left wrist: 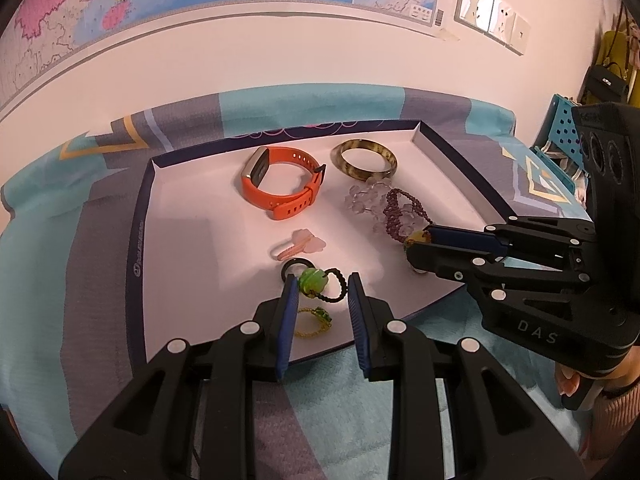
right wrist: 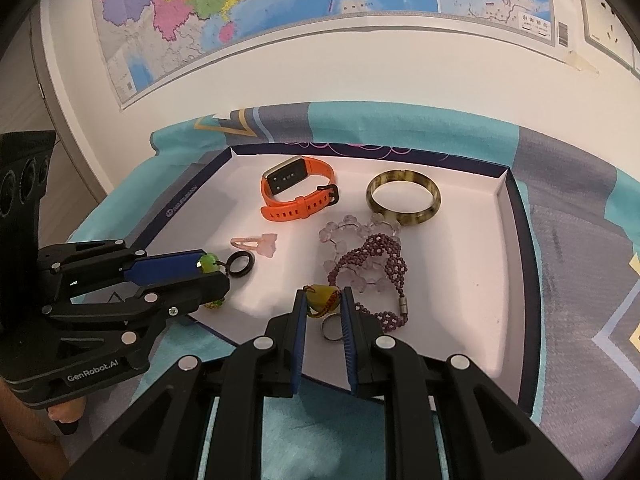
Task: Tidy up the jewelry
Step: 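Lower the green and yellow rings with both tools over the box interior, then open the left tool to drop the green ring while the right tool releases the yellow ring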
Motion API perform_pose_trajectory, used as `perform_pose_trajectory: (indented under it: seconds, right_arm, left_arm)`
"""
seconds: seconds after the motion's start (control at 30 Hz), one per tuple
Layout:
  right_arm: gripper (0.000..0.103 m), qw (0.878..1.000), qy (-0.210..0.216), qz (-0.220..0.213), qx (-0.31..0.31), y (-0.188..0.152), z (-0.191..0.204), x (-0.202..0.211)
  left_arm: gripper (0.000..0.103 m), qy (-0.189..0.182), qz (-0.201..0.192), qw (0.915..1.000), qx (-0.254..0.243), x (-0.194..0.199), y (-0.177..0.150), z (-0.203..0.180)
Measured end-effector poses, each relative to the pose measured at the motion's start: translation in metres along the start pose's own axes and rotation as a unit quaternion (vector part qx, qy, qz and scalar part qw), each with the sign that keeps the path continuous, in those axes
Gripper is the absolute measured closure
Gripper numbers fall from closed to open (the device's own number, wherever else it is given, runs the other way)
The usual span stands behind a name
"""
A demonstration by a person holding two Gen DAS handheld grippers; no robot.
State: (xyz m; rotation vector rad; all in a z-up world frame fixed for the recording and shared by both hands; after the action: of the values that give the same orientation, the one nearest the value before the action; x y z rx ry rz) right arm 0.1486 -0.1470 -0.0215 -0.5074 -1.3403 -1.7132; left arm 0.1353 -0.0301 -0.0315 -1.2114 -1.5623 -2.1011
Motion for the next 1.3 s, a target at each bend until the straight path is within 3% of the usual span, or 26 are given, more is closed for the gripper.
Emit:
perform_pose_trajectory:
  seconds: [0.67,0.7,0.77,0.87,0.93,1.0,1.2,1.3]
  right_arm:
    - [0.087,1.0,-0.017,0.002,-0.012,0.002,-0.003,-0.009]
    - [0.087,1.0,-0.017,0.0,-0.013,0.002,-0.003,-0.008]
    - [0.076,1.0,-0.016,-0.002,-0.014,0.001,-0.003,-0.006]
    - [0.071,1.0,-0.016,-0.005,-0.014,0.0,-0.004,-0.003]
    - [0.065,1.0,-0.014,-0.008,-0.015,0.0,-0.004,0.0]
    - [0.059,1.0,-0.013,-0.015,-0.013,-0.001,-0.003,0.006]
    - [0.046,0.999,-0.015,-0.035,-0.012,-0.006,-0.002,0.023]
    - [0.034,0.998,-0.025,-0.049,-0.012,-0.01,-0.002,0.031]
  left_arm:
    - [0.074,0.007,0.009,0.9999,0.012,-0.01,-0.003,0.005]
    - [0.073,0.008,0.009,0.9999,0.012,-0.009,-0.004,0.005]
    - [0.064,0.011,0.008,0.9998,0.017,-0.008,-0.004,0.007]
    - [0.058,0.011,0.006,0.9997,0.018,-0.006,-0.005,0.008]
    - [0.044,0.015,0.003,0.9997,0.02,-0.004,-0.006,0.008]
    - [0.042,0.019,-0.002,0.9997,0.017,0.0,-0.007,0.007]
    - [0.019,0.037,-0.026,0.9989,0.013,0.019,-0.013,0.004]
    - [0.009,0.048,-0.039,0.998,0.014,0.029,-0.016,0.002]
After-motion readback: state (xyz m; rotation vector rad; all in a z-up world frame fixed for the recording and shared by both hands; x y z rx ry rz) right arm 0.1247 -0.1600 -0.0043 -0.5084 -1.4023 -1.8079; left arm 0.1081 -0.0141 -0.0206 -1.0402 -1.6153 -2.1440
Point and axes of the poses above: each gripper's, at about its wrist camera, not at the fingertips, and x roughly against the way its jaws point, z to its left, y to its top, the point moved 2 cm from there along -x, roughly the way its jaws point, and after that the axes turned 14 degrees about -x, right-handed, at the moved point
